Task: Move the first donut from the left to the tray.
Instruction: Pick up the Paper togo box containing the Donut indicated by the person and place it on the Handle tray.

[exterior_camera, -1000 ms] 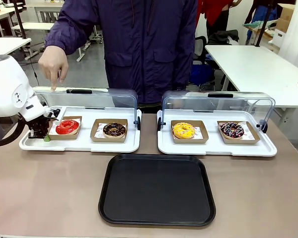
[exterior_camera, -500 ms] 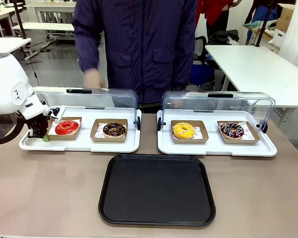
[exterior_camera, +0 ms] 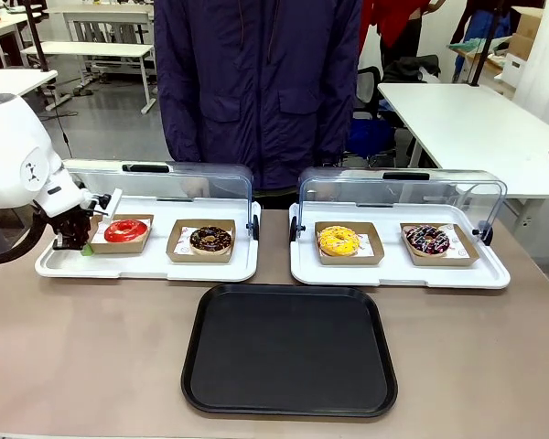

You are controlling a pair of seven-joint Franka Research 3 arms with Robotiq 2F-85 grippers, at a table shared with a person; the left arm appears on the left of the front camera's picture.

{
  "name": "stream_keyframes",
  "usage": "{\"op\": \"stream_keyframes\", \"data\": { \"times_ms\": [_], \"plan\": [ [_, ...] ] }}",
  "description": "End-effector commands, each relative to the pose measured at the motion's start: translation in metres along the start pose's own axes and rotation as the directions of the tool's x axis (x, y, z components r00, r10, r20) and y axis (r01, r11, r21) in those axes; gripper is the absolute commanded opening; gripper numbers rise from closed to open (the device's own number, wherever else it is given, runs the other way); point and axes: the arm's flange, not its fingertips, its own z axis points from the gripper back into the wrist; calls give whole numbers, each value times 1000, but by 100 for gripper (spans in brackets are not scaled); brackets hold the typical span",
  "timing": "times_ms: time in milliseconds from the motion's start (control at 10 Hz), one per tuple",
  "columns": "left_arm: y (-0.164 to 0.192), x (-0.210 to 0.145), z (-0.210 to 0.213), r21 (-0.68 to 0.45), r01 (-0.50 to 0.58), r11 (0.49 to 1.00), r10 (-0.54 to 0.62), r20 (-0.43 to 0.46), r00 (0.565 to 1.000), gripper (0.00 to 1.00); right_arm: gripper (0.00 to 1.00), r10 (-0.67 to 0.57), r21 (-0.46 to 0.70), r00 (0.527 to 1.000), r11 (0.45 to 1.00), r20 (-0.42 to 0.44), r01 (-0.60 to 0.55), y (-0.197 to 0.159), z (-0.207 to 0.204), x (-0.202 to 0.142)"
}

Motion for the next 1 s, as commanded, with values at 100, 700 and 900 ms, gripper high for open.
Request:
{"op": "stream_keyframes", "data": {
  "times_ms": [100,700,900],
  "plan": [
    [-25,23,43,56,4,998,-9,73,997,2,100,6,2,1000,1000,4,-6,2,1,2],
    [-102,109,94,26,93,995,-96,126,987,2,100,6,2,1000,1000,4,-6,2,1,2],
    [-138,138,93,34,113,993,-117,133,984,2,100,6,2,1000,1000,4,-6,2,1,2]
  ]
}}
